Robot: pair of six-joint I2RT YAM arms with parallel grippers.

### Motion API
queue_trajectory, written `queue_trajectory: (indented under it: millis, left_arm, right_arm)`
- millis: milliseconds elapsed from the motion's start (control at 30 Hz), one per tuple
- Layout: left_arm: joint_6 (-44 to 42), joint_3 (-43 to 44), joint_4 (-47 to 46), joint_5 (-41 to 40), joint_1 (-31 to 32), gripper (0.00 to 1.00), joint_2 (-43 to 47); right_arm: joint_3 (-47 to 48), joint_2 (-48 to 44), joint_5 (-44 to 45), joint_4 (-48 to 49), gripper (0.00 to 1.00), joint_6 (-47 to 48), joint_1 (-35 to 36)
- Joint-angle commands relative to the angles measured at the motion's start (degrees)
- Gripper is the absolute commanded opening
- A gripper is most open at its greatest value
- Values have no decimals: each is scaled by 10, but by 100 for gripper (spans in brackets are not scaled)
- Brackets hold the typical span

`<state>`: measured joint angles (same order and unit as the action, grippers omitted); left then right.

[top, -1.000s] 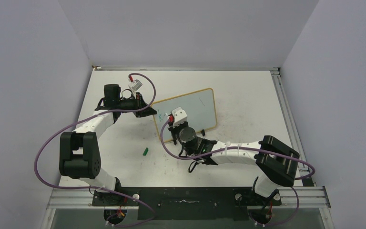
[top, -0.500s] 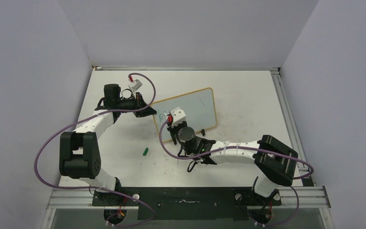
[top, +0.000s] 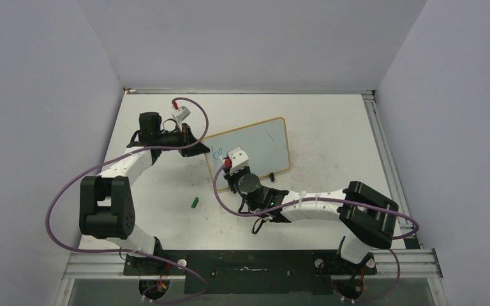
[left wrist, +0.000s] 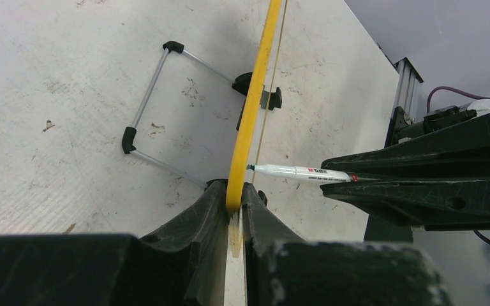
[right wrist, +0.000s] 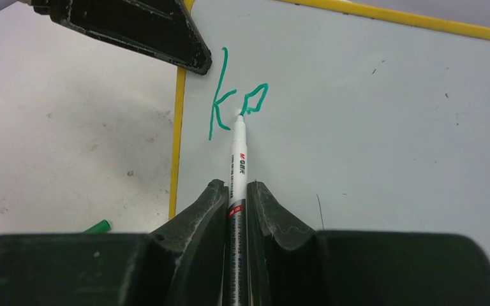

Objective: Write a sentence on the whiteboard

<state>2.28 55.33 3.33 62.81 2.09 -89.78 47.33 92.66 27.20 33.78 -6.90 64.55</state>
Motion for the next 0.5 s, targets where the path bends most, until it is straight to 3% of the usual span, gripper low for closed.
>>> queue_trajectory:
  millis: [0,467]
  left_arm:
    - [-9,21,11,3,-3,0,17]
    - [-10,20,11,1,-3,0,18]
  right_arm:
    - [-14,2,11,1,5,-17,3]
    - [-20,-17,53,-8,5,-17,0]
